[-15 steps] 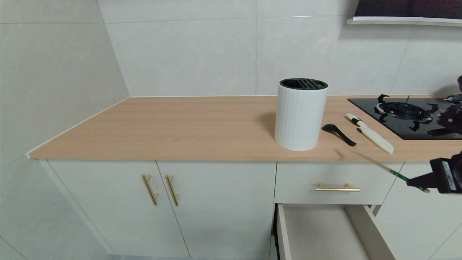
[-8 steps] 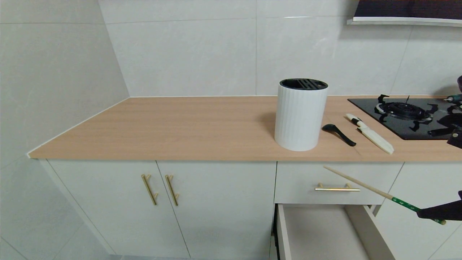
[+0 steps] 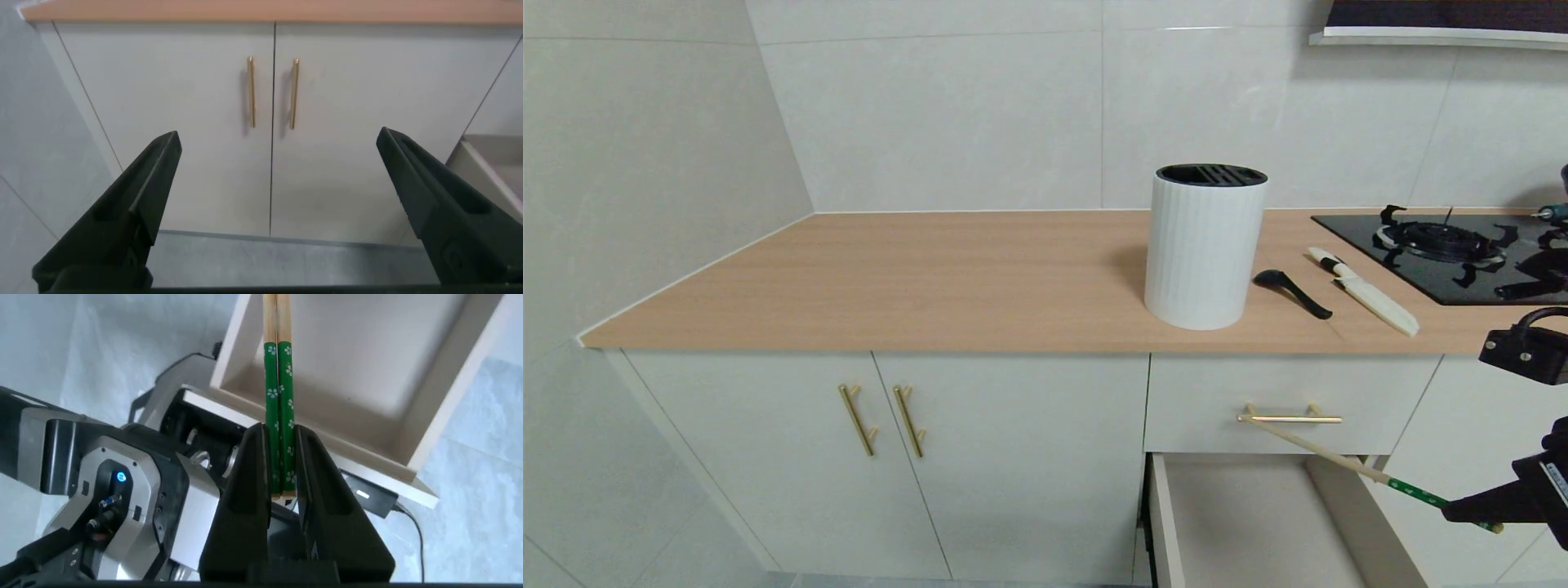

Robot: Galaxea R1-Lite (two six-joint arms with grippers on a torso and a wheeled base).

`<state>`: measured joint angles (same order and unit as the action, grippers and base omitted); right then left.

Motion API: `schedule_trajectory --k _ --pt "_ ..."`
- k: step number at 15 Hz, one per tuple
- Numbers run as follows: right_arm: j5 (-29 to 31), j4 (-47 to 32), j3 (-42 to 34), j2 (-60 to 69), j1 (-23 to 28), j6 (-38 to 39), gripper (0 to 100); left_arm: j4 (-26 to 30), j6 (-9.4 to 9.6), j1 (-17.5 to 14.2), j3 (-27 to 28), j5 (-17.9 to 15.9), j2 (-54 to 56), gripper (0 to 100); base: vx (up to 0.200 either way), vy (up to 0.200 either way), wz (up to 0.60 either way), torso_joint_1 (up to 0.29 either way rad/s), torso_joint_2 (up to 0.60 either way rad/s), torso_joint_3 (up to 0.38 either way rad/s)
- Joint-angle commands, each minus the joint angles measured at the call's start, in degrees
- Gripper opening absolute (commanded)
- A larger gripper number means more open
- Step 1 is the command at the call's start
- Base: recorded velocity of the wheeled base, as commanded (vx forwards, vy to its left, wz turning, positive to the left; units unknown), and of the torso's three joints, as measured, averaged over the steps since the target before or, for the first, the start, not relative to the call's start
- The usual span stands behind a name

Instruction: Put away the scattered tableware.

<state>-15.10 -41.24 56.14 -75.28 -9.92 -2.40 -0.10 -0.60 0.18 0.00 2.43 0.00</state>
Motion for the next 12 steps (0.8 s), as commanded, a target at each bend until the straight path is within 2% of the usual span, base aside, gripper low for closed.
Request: schedule_trajectory --k 1,12 --pt "-0.1 0.1 -0.4 -1.5 -0.1 -0.1 0 -0.1 -0.02 0.0 0.0 0.0 0.0 100 0.000 0.000 0.00 -0.173 0.44 0.251" --pt "0.2 2.0 -2.7 -4.6 -2.0 -1.1 0 0.0 -0.02 0.0 0.0 0.0 0.0 100 0.000 0.000 0.00 -0.165 0.46 0.292"
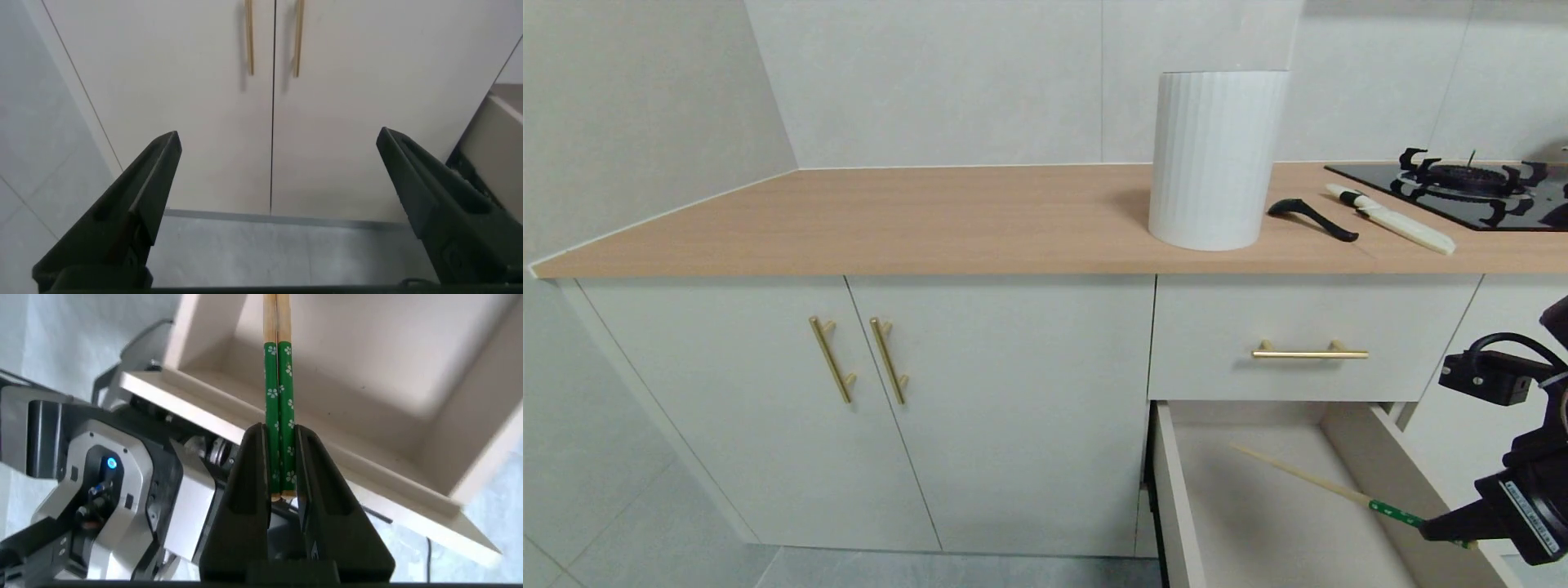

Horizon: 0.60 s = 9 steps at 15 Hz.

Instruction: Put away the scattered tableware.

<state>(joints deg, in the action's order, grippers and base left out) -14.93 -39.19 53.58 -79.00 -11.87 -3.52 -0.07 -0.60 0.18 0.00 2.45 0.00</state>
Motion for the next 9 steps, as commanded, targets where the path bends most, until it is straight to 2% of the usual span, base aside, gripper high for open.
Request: schedule_trajectory --k 1,3,7,9 --pt "0.0 0.1 -0.1 -1.0 -0.1 0.0 0 0.0 -0.02 0.0 0.0 0.0 0.0 100 0.000 0.000 0.00 -0.115 0.45 0.330" --pt "0.0 0.1 -0.1 -1.4 -0.1 0.0 0 0.0 -0.02 0.0 0.0 0.0 0.0 100 0.000 0.000 0.00 -0.056 0.24 0.175" --pt "0.1 0.9 -0.3 -3.3 -0.1 0.0 0 0.0 -0.02 0.0 0.0 0.0 0.0 100 0.000 0.000 0.00 -0.010 0.04 0.023" --pt "0.2 6.1 -2.7 -6.3 -0.1 0.0 0 0.0 -0.02 0.0 0.0 0.0 0.0 100 0.000 0.000 0.00 0.000 0.00 0.000"
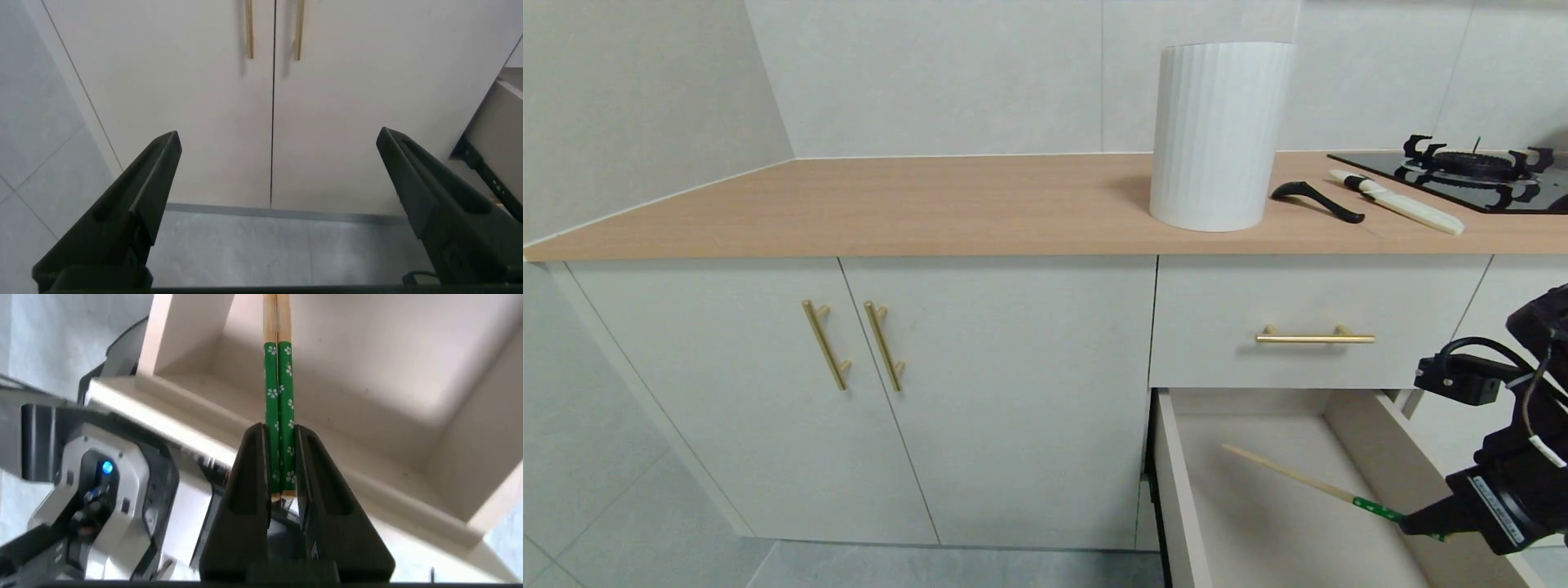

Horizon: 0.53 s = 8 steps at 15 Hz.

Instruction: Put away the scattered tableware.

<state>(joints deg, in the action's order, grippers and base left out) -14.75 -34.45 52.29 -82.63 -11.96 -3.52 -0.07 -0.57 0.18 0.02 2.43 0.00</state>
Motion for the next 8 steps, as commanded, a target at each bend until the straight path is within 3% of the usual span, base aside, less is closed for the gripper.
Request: schedule_trajectory --k 1,3,8 --pt "0.2 5.8 -3.1 -5.0 -0.1 0.4 0 0.0 -0.04 0.0 0.0 0.0 0.0 100 0.000 0.000 0.00 0.000 0.00 0.000" --pt "2.0 12.5 -3.9 -10.6 -0.2 4.5 0 0.0 -0.04 0.0 0.0 0.0 0.0 100 0.000 0.000 0.00 0.000 0.00 0.000" --pt "7.5 23.3 -3.9 -25.0 -6.1 17.4 0 -0.1 -0.04 0.0 0.0 0.0 0.0 100 0.000 0.000 0.00 0.000 0.00 0.000"
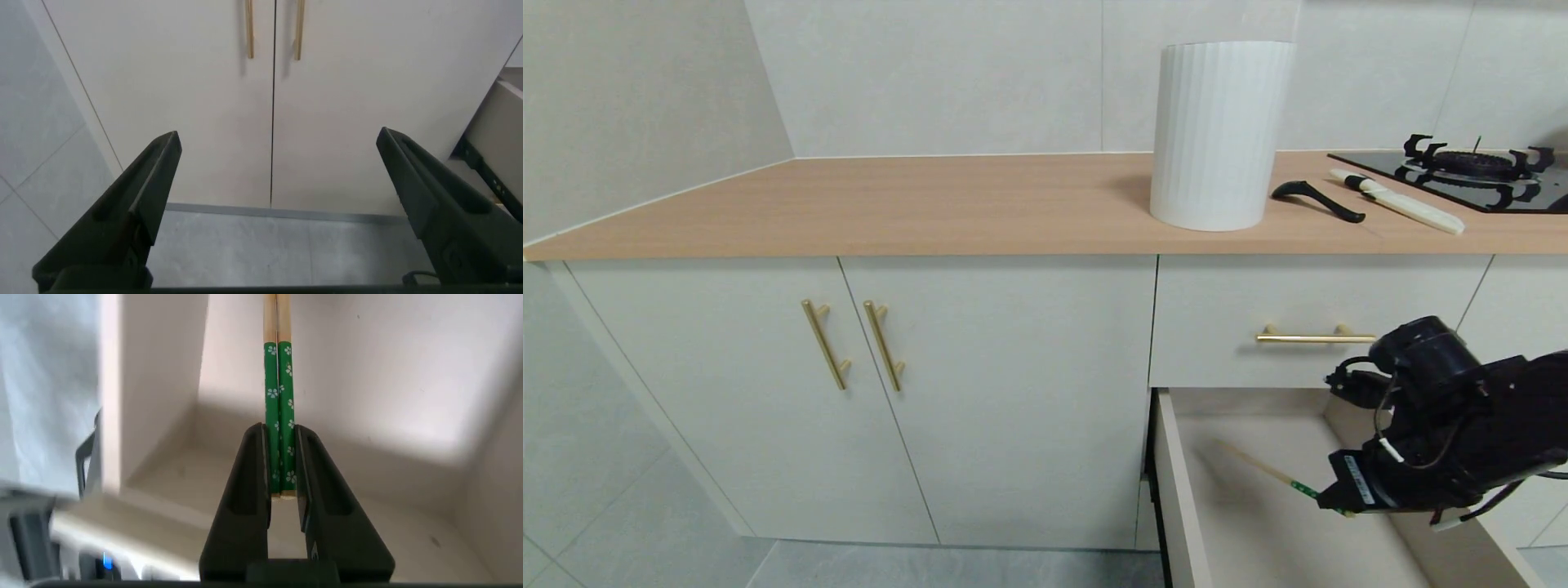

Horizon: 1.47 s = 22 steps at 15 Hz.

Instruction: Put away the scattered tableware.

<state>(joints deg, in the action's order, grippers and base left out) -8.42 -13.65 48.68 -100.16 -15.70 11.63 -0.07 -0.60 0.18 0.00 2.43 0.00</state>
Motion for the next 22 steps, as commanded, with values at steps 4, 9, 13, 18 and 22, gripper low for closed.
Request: schedule_trajectory --k 4,9,13,18,22 --pt "3.2 9.5 -1.6 -14.1 -3.6 6.1 0 -0.1 -0.02 0.0 0.0 0.0 0.0 100 0.000 0.000 0.00 0.000 0.00 0.000" --pt "5.9 18.8 -4.2 -21.0 -3.8 6.0 0 0.0 -0.02 0.0 0.0 0.0 0.0 100 0.000 0.000 0.00 0.000 0.00 0.000" --pt "11.0 26.9 -5.5 -27.0 -5.2 6.1 0 0.0 -0.02 0.0 0.0 0.0 0.0 100 0.000 0.000 0.00 0.000 0.00 0.000" --pt "12.5 29.9 -5.9 -27.5 -5.2 7.2 0 -0.1 -0.02 0.0 0.0 0.0 0.0 100 0.000 0.000 0.00 0.000 0.00 0.000" --pt "12.5 30.9 -6.0 -27.5 -5.2 7.4 0 -0.1 -0.02 0.0 0.0 0.0 0.0 100 0.000 0.000 0.00 0.000 0.00 0.000"
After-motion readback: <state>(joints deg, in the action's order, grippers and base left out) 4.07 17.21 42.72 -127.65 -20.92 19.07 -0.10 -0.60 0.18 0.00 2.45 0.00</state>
